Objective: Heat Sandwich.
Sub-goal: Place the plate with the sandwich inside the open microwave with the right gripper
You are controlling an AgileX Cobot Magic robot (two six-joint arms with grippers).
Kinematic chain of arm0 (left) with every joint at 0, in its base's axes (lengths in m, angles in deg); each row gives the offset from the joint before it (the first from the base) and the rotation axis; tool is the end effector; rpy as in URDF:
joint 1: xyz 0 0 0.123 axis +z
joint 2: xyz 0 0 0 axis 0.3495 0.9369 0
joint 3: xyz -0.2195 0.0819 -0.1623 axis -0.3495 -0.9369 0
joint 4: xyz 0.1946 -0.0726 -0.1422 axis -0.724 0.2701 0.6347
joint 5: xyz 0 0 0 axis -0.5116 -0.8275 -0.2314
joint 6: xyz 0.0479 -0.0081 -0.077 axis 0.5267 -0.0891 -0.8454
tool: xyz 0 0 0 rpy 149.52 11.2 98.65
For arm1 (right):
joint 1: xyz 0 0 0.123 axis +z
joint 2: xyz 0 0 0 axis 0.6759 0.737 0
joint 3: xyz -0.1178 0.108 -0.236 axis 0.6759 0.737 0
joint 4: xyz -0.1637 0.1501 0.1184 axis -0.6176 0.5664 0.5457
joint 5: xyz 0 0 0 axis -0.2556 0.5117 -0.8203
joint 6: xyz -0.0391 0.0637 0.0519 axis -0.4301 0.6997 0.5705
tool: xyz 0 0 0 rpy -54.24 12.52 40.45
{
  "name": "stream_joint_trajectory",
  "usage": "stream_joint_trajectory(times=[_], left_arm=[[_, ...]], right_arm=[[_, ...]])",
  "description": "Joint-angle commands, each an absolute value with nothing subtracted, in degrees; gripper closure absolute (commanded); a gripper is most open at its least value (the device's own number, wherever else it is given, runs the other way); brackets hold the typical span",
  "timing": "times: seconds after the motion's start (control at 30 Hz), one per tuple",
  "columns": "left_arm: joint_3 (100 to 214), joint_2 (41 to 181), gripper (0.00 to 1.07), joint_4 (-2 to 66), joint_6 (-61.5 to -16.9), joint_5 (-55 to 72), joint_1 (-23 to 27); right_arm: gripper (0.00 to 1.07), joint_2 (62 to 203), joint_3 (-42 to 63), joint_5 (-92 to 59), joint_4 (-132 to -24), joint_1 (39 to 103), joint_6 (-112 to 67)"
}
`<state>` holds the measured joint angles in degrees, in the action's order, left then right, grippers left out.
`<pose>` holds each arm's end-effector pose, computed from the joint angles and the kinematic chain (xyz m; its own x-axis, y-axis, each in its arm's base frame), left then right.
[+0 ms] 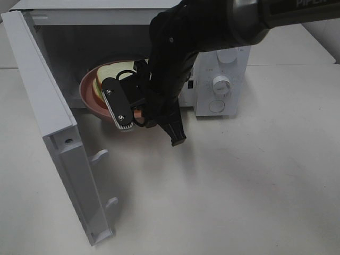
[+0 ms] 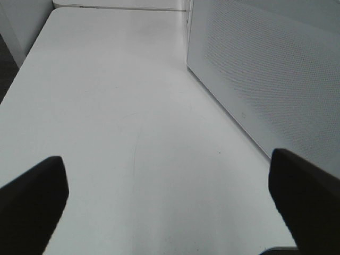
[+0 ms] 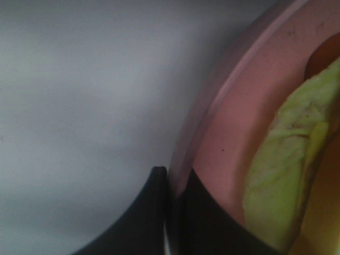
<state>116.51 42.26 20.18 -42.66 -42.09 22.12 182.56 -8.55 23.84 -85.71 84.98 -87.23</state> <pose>-0.0080 -0.0041 0.2806 -0.4511 -0.0298 -0.8920 0.0012 0.9994 -0.0340 0.3319 0.2939 0.1755 0.4543 -0.8897 -0.0448 -0.8076 -0.3901 -0.4422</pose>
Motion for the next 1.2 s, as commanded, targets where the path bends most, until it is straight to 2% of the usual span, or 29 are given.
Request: stream_joint_trajectory(times=[0.03,0.57,1.2], left_arm=[[116.5,41.1,0.09,20.5,-43.0,-41.5,22.3],[116.5,41.1,0.09,20.5,-43.0,-41.5,22.3],[116.5,41.1,0.09,20.5,-43.0,-41.5,22.3]], right_arm=[[1.07,184.3,-12.8,24.3,-88.8,84.7,-82.9],[1.07,191.9,-23.6,27.4,-95.4,84.6,-71.8],[1.07,198.6,-32.4,27.2,-96.0,82.7,-72.8]])
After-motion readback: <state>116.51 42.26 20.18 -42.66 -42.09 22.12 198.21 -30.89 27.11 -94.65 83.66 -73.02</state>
